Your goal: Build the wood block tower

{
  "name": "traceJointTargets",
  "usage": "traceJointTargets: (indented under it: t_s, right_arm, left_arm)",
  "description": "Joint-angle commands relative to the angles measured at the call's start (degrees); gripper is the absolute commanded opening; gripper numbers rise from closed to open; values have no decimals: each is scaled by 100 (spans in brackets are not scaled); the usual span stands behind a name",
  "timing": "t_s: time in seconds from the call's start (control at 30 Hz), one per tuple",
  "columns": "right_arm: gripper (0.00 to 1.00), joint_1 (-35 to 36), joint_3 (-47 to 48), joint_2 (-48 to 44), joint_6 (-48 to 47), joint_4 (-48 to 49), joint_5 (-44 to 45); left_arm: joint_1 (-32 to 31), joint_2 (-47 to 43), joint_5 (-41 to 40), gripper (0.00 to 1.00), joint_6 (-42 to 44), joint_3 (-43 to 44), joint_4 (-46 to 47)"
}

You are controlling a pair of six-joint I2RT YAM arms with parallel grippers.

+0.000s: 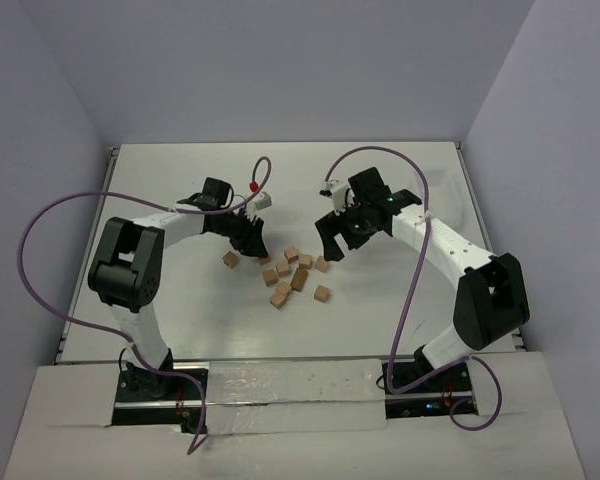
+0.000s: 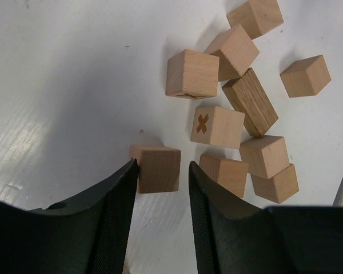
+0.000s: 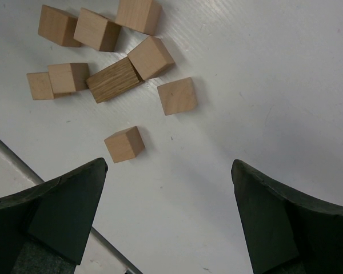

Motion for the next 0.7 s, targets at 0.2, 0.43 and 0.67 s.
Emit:
traceJointTargets:
  t_s: [0.2,0.43,0.67]
  right_arm:
    - [96,-47,35,-183,31,-40,-103]
    - [96,-47,53,-174,30,-31,-112]
    - [96,-47,35,-198,22,-40,-109]
  left_arm:
    - [-110,59,93,44,-53,138,-163]
    - [-216,-109,135,43,-107,-65,-75]
    - [-304,-188,148,41,-48,-209,-134]
